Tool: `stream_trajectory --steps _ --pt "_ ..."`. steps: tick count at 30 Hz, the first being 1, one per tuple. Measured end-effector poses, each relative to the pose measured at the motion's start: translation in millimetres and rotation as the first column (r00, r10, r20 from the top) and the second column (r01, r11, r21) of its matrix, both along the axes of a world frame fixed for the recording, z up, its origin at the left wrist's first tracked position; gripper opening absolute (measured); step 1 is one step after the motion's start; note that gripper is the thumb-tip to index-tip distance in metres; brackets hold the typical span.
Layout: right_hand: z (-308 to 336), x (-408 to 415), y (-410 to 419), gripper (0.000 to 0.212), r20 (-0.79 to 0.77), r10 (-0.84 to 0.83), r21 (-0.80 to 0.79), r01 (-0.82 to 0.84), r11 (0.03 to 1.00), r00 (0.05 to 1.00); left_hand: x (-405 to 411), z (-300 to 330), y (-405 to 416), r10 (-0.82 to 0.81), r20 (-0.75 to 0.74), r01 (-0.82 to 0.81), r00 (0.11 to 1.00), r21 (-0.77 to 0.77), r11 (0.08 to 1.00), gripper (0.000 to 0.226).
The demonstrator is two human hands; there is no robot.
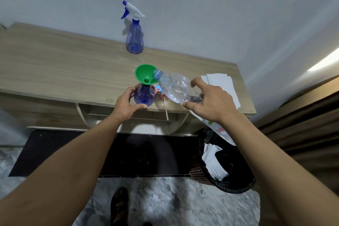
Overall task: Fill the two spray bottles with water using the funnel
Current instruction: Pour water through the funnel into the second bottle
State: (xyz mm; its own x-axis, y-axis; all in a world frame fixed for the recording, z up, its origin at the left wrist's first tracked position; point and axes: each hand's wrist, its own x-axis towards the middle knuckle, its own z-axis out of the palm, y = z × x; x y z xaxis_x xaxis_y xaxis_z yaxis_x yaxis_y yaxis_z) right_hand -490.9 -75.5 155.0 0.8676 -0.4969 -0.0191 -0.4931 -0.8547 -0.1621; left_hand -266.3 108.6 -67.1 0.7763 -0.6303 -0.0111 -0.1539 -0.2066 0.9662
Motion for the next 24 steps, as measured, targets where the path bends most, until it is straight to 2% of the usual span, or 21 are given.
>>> stream_trajectory --steps 7,24 --pt "3.0 -0.1 -2.8 0.056 -0.023 -0.001 -0.048 0.000 0.999 1.000 -0.5 -1.4 -0.5 0.017 -0.014 -0.017 1.000 0.003 1.000 0.092" --pt "8.1 -3.8 2.2 0.057 -0.031 -0.016 -0.010 0.016 1.000 0.999 2.4 -6.3 -0.4 0.016 -0.023 -0.016 1.000 0.005 1.000 0.088"
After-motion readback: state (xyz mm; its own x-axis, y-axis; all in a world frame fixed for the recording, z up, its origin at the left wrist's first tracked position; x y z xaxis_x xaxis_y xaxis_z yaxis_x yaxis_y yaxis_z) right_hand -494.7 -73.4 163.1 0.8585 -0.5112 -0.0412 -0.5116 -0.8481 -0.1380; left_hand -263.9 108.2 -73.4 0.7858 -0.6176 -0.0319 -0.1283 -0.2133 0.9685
